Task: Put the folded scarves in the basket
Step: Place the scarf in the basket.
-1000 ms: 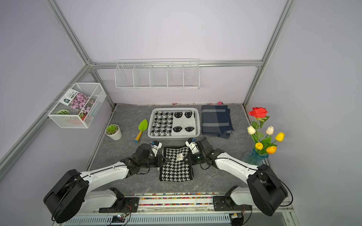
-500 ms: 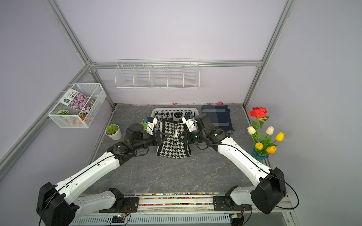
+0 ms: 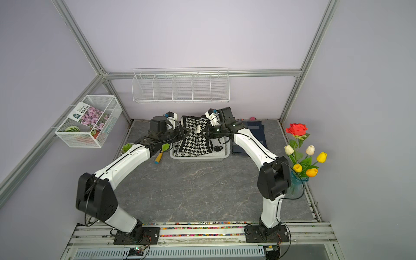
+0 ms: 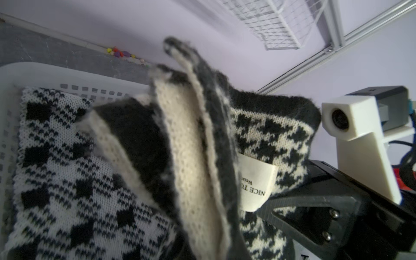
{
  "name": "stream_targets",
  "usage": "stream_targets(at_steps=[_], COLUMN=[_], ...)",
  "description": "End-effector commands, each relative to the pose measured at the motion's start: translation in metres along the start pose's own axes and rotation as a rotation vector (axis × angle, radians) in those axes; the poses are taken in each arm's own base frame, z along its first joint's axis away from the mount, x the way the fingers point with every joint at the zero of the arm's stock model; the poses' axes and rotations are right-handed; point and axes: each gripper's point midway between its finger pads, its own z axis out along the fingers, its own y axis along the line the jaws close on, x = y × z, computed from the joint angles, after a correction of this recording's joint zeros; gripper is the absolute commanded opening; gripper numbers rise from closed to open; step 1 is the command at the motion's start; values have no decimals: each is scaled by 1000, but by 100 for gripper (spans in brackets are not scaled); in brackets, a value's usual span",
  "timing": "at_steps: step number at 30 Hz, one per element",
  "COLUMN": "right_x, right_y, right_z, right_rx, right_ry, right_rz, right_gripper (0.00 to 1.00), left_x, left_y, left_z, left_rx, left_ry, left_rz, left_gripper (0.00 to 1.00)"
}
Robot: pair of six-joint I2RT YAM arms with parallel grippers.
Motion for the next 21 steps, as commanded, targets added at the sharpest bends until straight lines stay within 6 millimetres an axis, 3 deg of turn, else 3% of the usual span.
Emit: stream_targets(at_steps=[1,6,10,14,17,21], right_x=[1,6,12,18,18,15], right_y=[-16,-61,-86,-93,-92,-86], right_z=[25,54,60,65,62,50], right_rx=[-27,8,37,44,52,67], right_ry=[42,90,104,119,121,96], right_rz=[6,65,102,112,118,112], right_gripper=[0,0,4,11,36,43], left_x=[-10,-10,0,9,15,13], left_y=[6,51,65,74,78,74], left_z=[22,50,59,62,60,46], left_rx=[40,44,78,57,44,31], left_ry=[-5,31,65,82,95,74], left_rz=[31,-47,-66,-64,-65,-49], left_gripper=[0,0,0,18,30,38])
